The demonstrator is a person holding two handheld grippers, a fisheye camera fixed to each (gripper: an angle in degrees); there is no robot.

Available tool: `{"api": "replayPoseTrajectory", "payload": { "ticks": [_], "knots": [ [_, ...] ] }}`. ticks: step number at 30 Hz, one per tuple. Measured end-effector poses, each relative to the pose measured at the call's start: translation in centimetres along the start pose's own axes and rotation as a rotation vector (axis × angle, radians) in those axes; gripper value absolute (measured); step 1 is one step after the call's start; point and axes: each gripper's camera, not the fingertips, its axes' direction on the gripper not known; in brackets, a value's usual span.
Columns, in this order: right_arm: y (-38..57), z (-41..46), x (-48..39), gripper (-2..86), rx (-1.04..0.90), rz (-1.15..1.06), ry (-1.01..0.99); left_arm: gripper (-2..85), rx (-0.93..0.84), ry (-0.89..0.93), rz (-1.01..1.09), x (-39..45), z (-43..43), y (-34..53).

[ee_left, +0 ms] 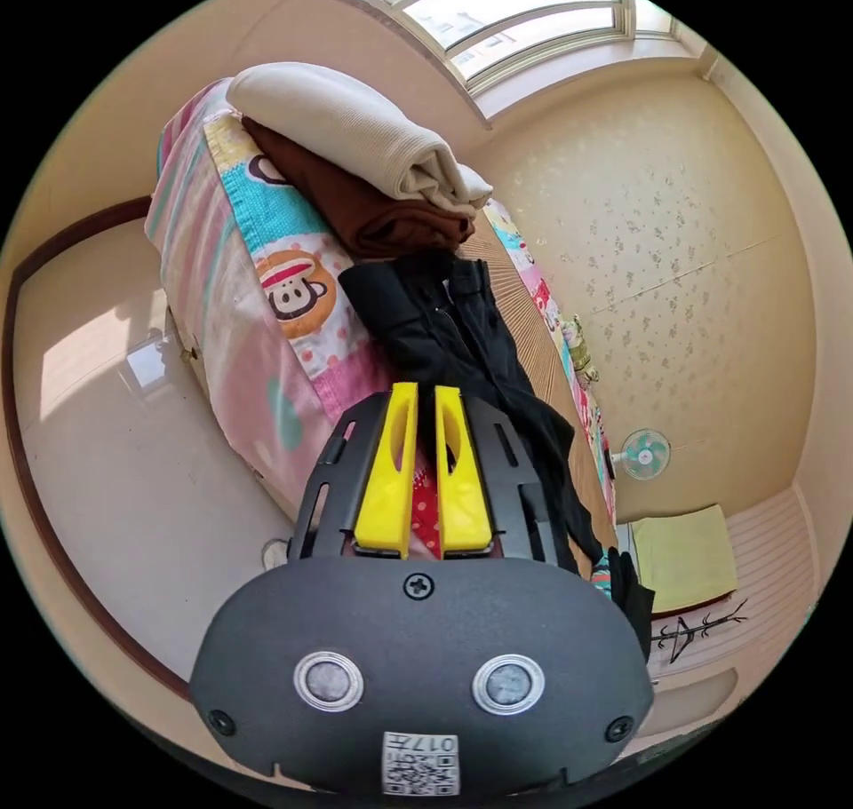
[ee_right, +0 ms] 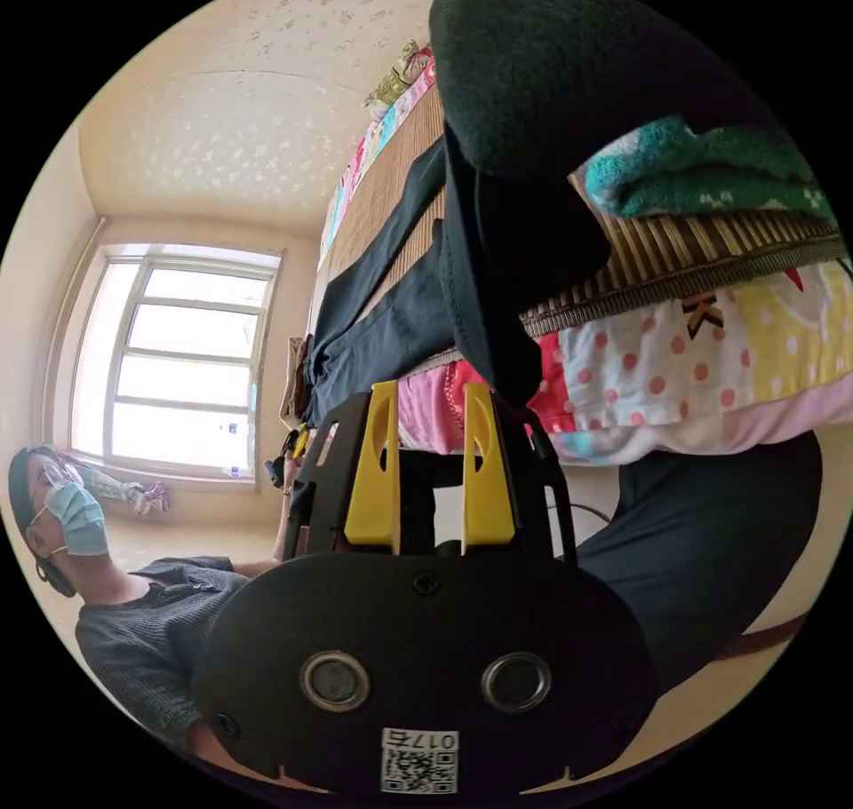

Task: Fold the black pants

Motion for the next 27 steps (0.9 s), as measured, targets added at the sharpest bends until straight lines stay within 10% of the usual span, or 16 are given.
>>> {"api": "replayPoseTrajectory", "payload": {
  "ticks": [8,19,23,27],
  "knots": [
    [2.2,-1.0,1.0,14.5,0.285,0.172,0.141,3.4,0.124,0.046,0.158,2.8,-8.1,4.7],
    [0.2,-1.1,-8.1,5.2,0.546,-0.216,0.348,3.4,0.184,0.000,0.118,1.3,-10.6,6.0],
    [-5.9,1.3,-7.5,14.9,0.193,-0.137,0.365,3.3,0.198,-0.009,0.096,0.6,-10.2,6.3],
    [-0.9,1.2,-10.6,15.0,0.389,-0.214,0.564,3.3,0.202,-0.012,0.090,0.4,-9.8,6.9]
  ]
}}
